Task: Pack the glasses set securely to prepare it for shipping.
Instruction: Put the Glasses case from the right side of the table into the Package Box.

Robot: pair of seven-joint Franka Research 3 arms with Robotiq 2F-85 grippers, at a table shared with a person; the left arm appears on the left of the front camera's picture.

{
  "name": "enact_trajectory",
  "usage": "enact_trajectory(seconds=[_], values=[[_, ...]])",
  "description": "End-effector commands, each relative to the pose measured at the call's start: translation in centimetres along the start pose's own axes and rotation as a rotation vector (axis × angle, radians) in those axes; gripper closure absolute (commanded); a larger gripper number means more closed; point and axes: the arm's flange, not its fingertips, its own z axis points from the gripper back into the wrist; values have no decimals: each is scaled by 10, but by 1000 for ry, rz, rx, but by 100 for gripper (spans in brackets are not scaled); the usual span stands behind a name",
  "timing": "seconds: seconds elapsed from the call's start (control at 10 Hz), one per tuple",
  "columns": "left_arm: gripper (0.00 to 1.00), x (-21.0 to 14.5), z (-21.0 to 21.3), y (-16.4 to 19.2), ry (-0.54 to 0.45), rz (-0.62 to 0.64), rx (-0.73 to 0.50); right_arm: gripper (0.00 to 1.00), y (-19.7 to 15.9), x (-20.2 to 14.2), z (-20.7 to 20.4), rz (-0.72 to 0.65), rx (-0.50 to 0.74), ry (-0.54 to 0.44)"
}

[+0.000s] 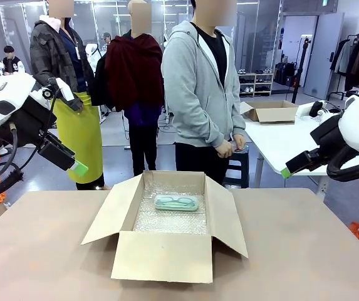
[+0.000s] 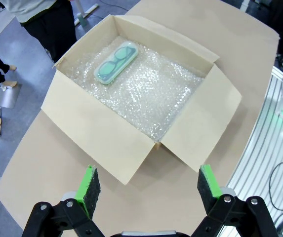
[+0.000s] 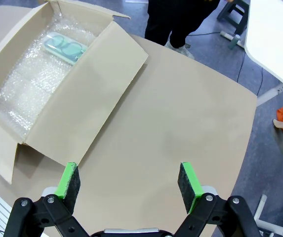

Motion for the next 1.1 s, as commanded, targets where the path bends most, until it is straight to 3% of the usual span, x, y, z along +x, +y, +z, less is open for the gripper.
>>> enact_trajectory(seconds=[0.0, 1.0], values=[[0, 1, 1, 1, -9, -2, 5, 0, 1, 0, -1, 1, -3, -3], [0, 1, 1, 1, -9, -2, 5, 0, 1, 0, -1, 1, -3, -3]])
